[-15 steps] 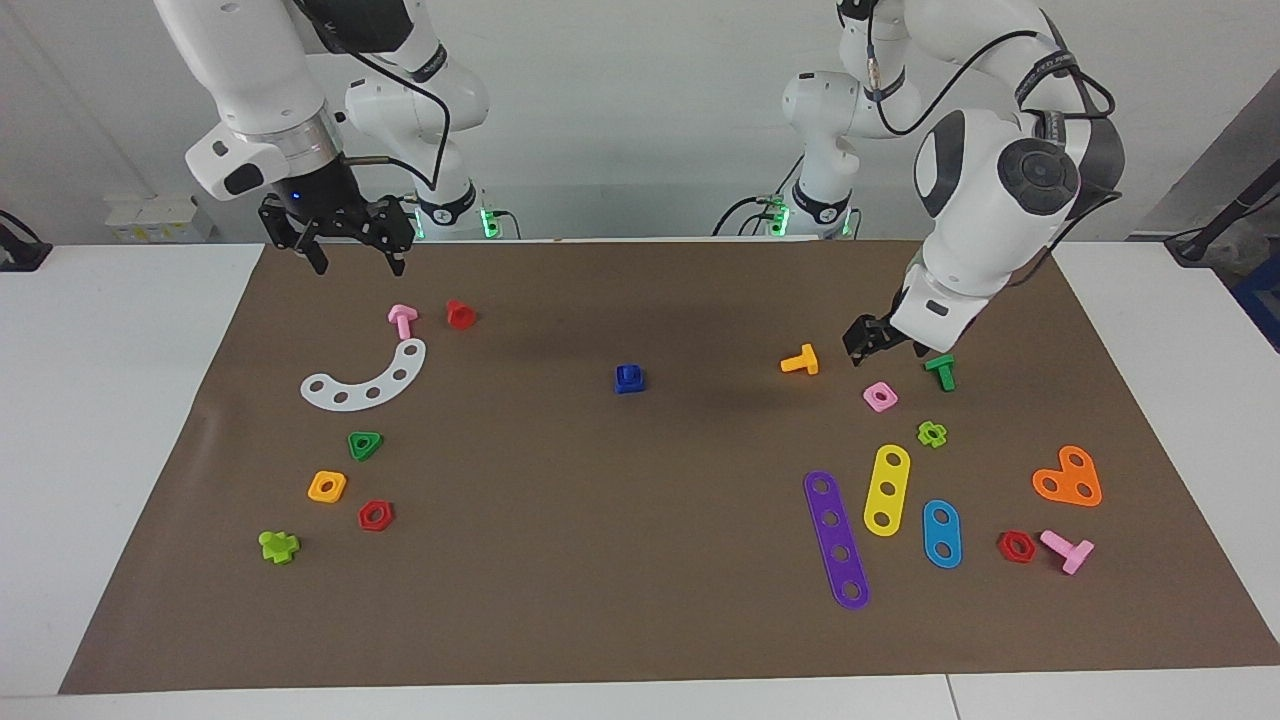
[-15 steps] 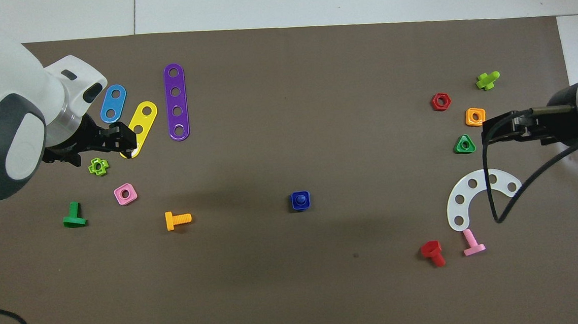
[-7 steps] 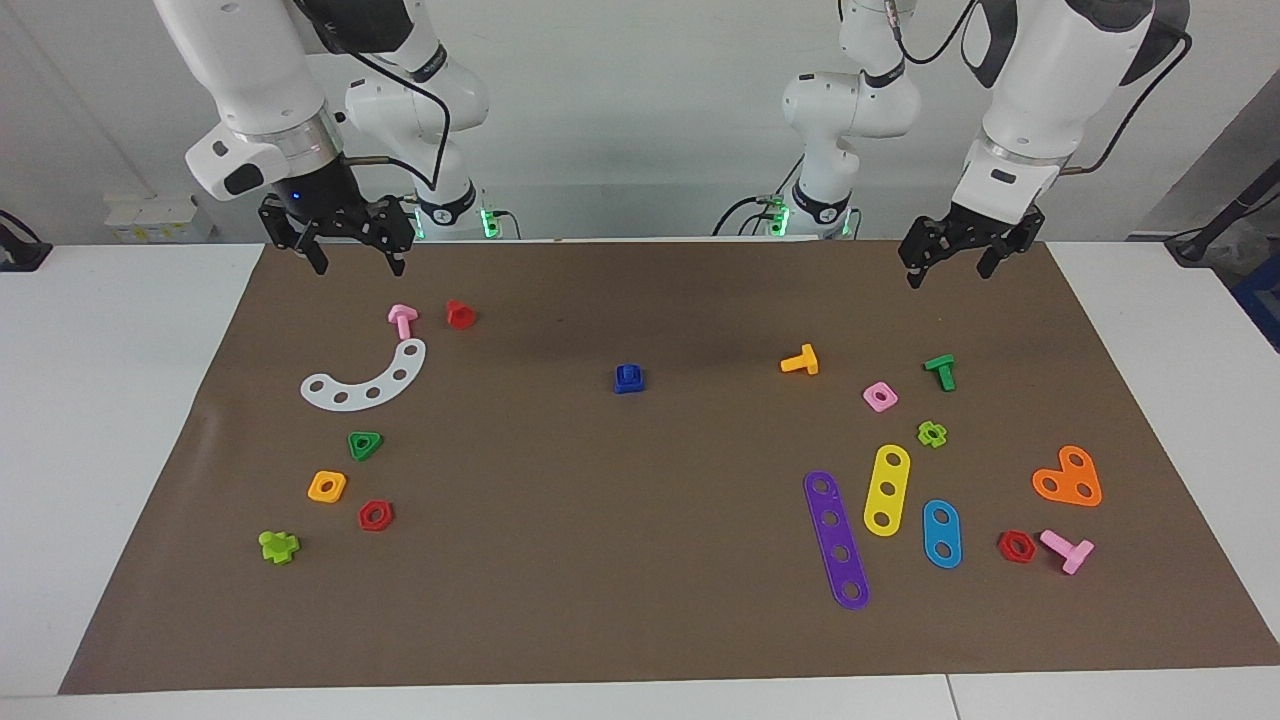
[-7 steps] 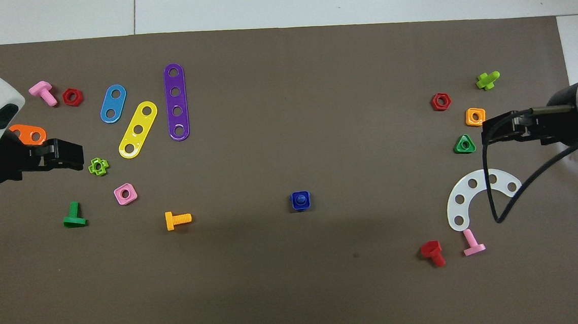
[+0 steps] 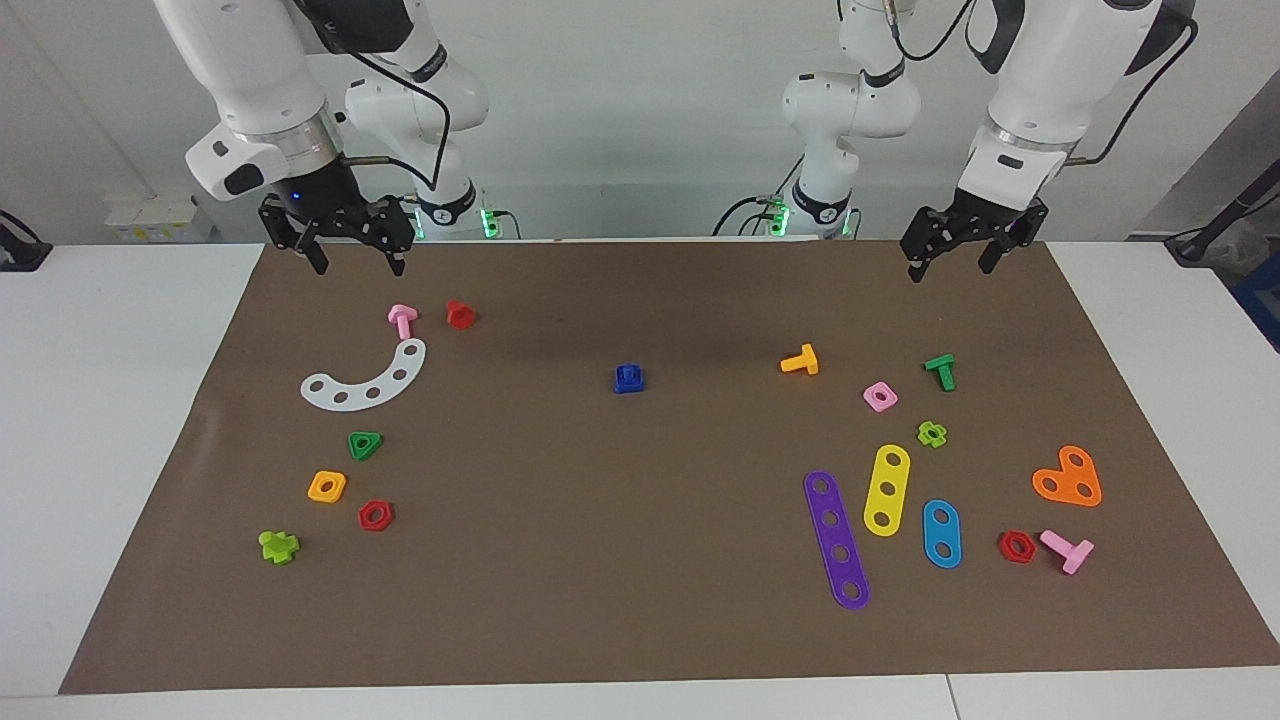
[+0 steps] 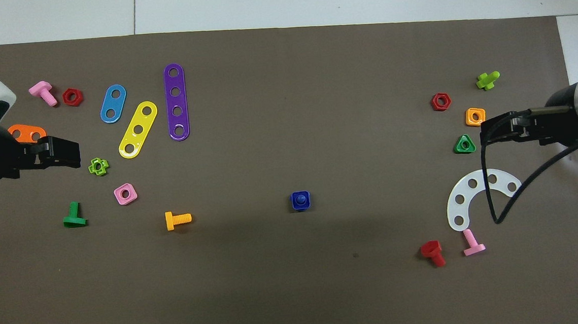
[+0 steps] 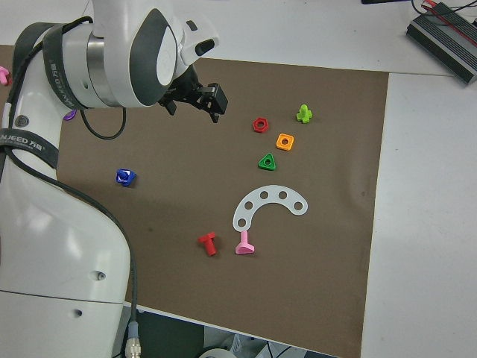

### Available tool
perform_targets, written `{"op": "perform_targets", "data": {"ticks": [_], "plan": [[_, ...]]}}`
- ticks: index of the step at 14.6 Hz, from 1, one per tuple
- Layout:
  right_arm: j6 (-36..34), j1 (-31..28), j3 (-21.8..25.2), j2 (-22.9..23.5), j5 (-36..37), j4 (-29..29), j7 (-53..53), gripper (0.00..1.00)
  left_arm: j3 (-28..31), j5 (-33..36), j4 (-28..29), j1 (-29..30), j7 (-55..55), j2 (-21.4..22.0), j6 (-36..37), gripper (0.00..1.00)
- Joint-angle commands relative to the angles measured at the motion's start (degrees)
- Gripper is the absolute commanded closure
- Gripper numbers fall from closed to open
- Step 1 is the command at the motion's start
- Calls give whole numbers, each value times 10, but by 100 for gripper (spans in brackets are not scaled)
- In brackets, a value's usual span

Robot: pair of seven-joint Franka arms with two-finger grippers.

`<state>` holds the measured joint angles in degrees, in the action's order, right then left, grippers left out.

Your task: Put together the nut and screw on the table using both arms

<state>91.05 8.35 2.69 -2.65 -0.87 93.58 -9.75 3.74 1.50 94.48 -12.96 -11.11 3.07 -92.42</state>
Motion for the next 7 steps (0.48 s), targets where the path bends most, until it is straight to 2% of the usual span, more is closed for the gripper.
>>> {"op": "perform_targets", "data": {"ticks": [1,7], "plan": [[12,6,-2,-11,1,16,-13,0,3,-10,-1,7,60,6,15,0],[12,6,-2,-11,1,16,-12,0,3,-10,6,41,65,10,14,0]]}}
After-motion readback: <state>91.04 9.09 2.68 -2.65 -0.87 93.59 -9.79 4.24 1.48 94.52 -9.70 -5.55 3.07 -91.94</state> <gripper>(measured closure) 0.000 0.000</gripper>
